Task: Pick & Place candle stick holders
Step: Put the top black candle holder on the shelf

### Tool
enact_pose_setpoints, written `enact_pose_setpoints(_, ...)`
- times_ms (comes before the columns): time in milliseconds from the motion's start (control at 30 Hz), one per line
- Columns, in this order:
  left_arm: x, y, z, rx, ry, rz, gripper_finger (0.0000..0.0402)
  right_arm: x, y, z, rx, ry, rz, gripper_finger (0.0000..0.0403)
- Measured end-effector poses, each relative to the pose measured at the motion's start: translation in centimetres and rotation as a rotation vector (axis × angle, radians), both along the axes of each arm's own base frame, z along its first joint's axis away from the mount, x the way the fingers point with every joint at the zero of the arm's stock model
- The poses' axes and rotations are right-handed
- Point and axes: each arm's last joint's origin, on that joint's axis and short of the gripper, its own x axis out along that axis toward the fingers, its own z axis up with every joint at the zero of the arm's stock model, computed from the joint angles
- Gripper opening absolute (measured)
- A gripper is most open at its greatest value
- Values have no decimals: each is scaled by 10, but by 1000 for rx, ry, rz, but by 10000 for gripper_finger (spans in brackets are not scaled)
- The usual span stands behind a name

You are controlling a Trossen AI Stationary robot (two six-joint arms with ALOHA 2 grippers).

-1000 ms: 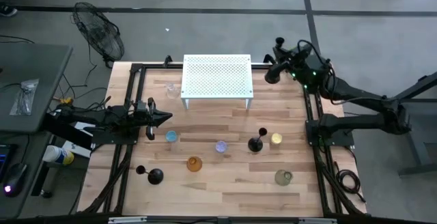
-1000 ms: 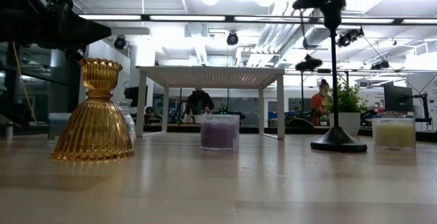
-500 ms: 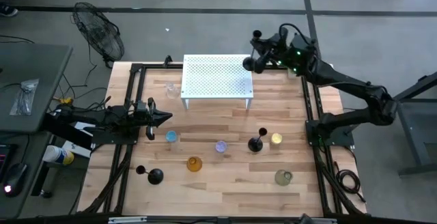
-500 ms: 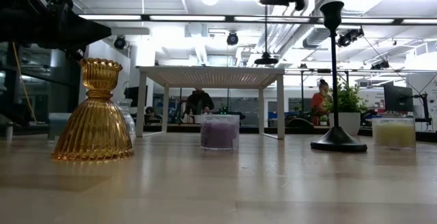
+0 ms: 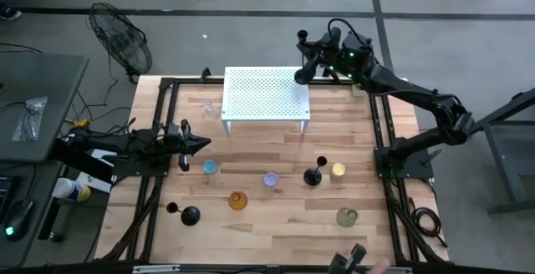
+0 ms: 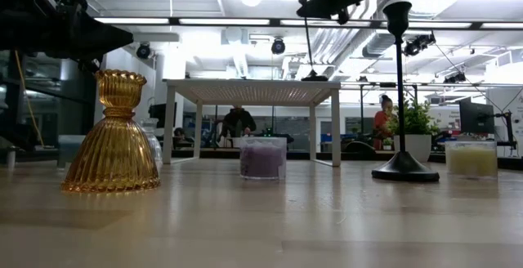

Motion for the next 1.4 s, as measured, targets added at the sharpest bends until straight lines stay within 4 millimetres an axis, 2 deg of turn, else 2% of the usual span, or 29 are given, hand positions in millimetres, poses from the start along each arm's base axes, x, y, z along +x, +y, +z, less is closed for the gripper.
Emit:
enact_pose_setpoints(433,0,0,0,0,0,-1,1,6,-16,-11,17,-22,-53,36)
enact_pose_setpoints(1400,0,0,0,0,0,-2,1,7,-21,-14,66,-58,-115,36)
